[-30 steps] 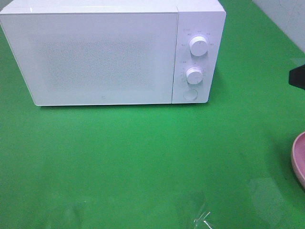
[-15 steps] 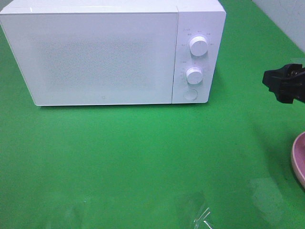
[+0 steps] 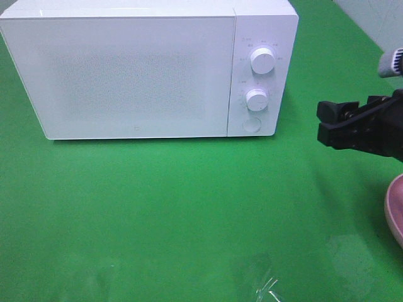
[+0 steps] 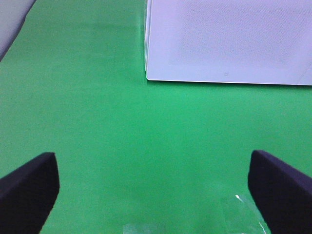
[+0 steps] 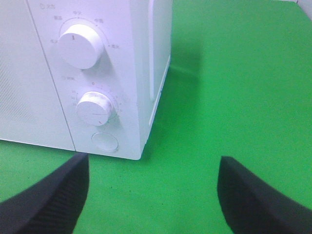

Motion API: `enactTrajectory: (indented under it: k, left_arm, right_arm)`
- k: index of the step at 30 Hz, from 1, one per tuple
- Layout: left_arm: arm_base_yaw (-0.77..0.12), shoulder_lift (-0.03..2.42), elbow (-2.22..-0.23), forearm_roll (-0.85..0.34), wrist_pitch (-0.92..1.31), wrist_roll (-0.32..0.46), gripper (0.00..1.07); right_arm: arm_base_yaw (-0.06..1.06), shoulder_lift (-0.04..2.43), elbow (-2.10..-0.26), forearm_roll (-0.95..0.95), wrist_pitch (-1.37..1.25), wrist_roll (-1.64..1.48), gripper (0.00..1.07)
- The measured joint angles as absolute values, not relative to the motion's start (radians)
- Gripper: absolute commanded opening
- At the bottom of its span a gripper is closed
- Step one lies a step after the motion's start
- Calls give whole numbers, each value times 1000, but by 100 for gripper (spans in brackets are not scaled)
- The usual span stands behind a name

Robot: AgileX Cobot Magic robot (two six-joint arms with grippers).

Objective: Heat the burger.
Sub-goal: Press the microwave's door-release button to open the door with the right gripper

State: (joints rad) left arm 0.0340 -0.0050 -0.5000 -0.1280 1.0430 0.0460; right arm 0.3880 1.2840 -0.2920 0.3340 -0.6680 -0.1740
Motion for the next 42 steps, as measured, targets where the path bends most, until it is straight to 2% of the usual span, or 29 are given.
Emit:
enactTrajectory:
  k: [3, 4, 10, 20, 25, 36, 42]
  left_arm:
    - [34, -5, -500, -128, 1043, 46, 97]
    - [34, -5, -500, -128, 1043, 46, 97]
    - [34, -5, -500, -128, 1043, 46, 97]
    - [34, -5, -500, -128, 1043, 46, 97]
    - [34, -5, -500, -128, 1043, 46, 97]
    - [34, -5, -500, -128, 1043, 46, 97]
    - [34, -5, -500, -128, 1043, 46, 97]
  right_arm:
    - [493, 1353, -292, 494, -765, -282, 70]
    - [493, 1353, -292, 494, -765, -282, 70]
    - [657, 1459, -294, 692, -955, -360, 70]
    - [813, 1569, -295, 844, -1124, -364, 70]
    - [901, 1625, -311, 978, -1157, -365, 70]
    - [925, 1669, -370, 1032, -1157, -359, 70]
    - [927, 1670, -372, 1032, -1157, -204, 69]
